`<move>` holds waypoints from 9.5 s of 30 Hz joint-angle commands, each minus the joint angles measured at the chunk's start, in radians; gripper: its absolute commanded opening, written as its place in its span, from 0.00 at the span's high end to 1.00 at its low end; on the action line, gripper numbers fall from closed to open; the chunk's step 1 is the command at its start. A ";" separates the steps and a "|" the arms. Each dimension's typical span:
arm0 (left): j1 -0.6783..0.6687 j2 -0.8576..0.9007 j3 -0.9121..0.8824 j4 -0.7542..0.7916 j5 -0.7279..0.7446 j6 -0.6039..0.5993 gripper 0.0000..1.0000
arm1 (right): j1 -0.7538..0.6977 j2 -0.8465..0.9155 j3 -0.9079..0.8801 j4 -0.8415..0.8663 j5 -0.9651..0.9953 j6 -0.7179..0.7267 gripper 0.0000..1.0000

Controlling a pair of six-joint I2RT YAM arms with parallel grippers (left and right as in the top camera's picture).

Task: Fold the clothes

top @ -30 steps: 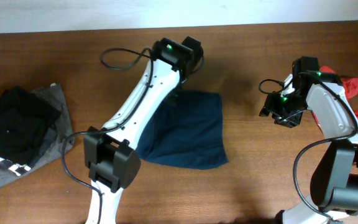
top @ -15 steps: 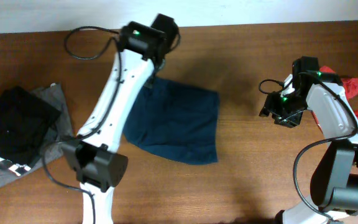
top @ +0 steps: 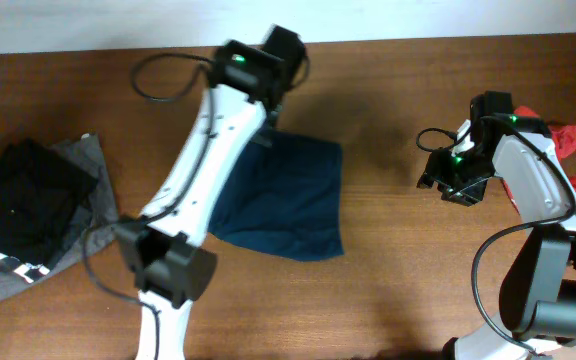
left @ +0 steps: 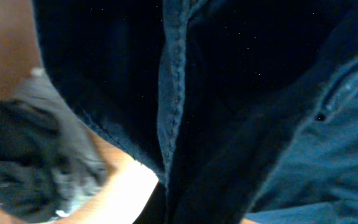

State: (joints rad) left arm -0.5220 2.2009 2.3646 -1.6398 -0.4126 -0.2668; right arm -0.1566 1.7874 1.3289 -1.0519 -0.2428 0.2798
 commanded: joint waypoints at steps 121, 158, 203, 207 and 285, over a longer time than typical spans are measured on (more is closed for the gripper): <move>0.240 0.288 -0.027 0.134 0.908 0.626 0.89 | 0.496 0.050 -0.185 0.499 0.041 -0.121 0.85; 0.328 0.278 -0.450 0.252 1.240 0.615 0.27 | 0.468 0.083 -0.185 0.372 0.071 -0.079 0.84; 1.354 -0.288 -0.483 0.355 0.819 0.431 1.00 | 0.457 -0.302 -0.184 0.366 0.037 -0.106 0.78; 1.434 -0.278 -0.483 0.388 0.804 0.403 0.99 | 0.457 -0.302 -0.184 0.348 0.037 -0.106 0.78; 0.885 0.301 -0.459 0.475 0.341 0.094 0.99 | 0.457 -0.302 -0.184 0.247 0.000 -0.061 0.80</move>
State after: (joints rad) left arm 0.4770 2.3455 1.9942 -1.1587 -0.4515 -0.1581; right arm 0.3073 1.4921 1.1412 -0.8047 -0.2302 0.2104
